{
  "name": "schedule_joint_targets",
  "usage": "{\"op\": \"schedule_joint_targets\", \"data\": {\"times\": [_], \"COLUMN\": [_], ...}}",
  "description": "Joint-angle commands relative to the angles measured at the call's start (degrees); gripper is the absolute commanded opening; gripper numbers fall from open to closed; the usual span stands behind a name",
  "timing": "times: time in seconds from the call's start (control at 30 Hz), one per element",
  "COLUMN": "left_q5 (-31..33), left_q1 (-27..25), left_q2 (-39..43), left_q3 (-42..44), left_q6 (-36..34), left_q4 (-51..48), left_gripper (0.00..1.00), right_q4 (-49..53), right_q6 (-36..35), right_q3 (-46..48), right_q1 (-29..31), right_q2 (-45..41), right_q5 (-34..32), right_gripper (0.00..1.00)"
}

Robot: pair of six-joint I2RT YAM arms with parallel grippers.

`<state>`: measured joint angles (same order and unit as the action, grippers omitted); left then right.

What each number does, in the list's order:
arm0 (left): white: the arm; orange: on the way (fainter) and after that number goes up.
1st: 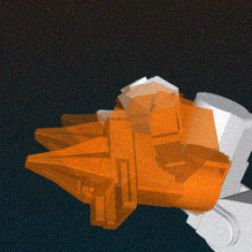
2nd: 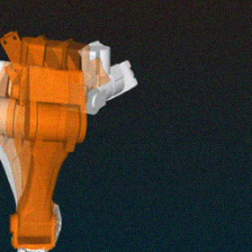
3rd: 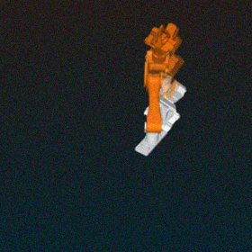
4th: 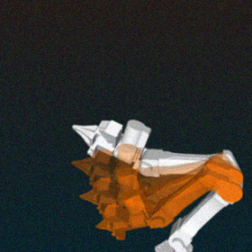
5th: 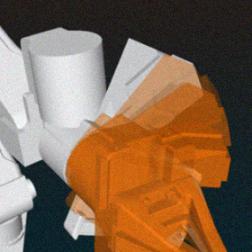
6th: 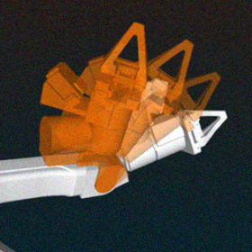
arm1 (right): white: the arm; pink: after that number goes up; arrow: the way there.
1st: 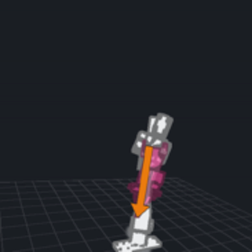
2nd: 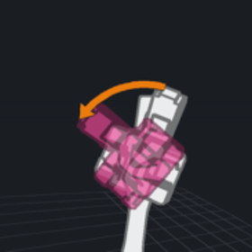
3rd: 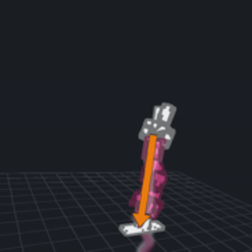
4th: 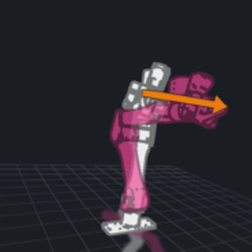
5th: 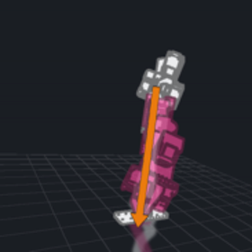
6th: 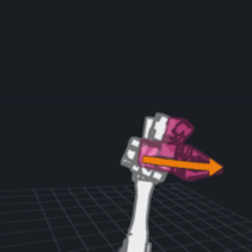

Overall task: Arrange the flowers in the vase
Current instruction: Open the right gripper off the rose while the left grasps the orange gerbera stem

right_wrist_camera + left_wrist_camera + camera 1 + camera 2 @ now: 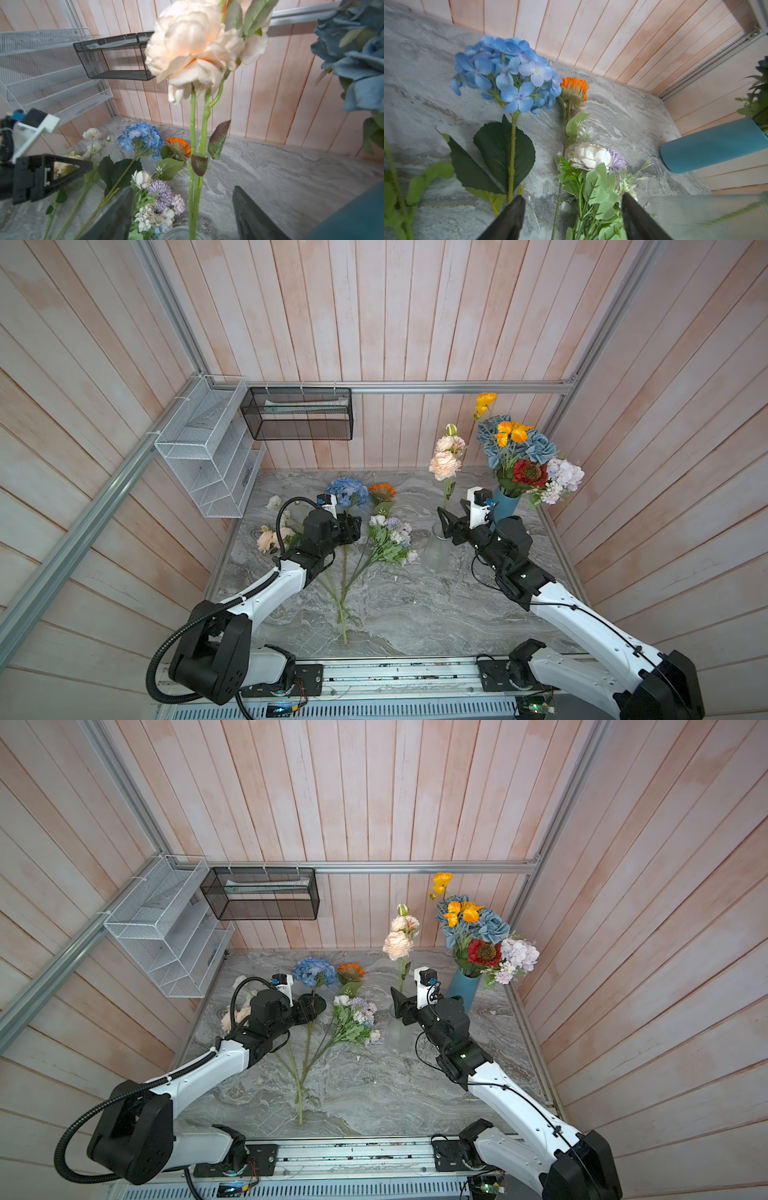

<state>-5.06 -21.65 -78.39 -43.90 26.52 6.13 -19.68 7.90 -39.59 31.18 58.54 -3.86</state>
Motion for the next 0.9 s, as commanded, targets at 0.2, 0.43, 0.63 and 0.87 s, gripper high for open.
{"op": "schedule_joint_targets", "data": {"times": [0.2,0.43,0.63,0.87], "left_q5": [-3.5,1.2,5.0,5.3], "left_q1": [-1.2,-4.0,-6.0,-6.5], "left_q2": [-7.8,-14.9,-19.7,-22.4], "left_q3": [-5.1,-9.8,-12.8,-13.8], "left_q6": [-7.3,-10.1,-11.0,-10.9], "left_q4": [-11.8,-17.9,-20.3,-20.3], "left_gripper": [0.56,0.52,0.46,0.40], "right_q4": [-8.2,-8.9,-9.2,-9.0], "right_q6": [4.7,5.6,5.9,5.8], "right_q3": [2.0,3.9,4.6,5.0], "right_q1": [-1.2,-2.2,-2.8,-3.2], "right_q2": [0.8,-0.1,-0.5,-1.2], "right_q5": [-7.9,-8.6,-8.6,-9.0], "right_gripper": [0.98,0.98,0.98,0.98]}}
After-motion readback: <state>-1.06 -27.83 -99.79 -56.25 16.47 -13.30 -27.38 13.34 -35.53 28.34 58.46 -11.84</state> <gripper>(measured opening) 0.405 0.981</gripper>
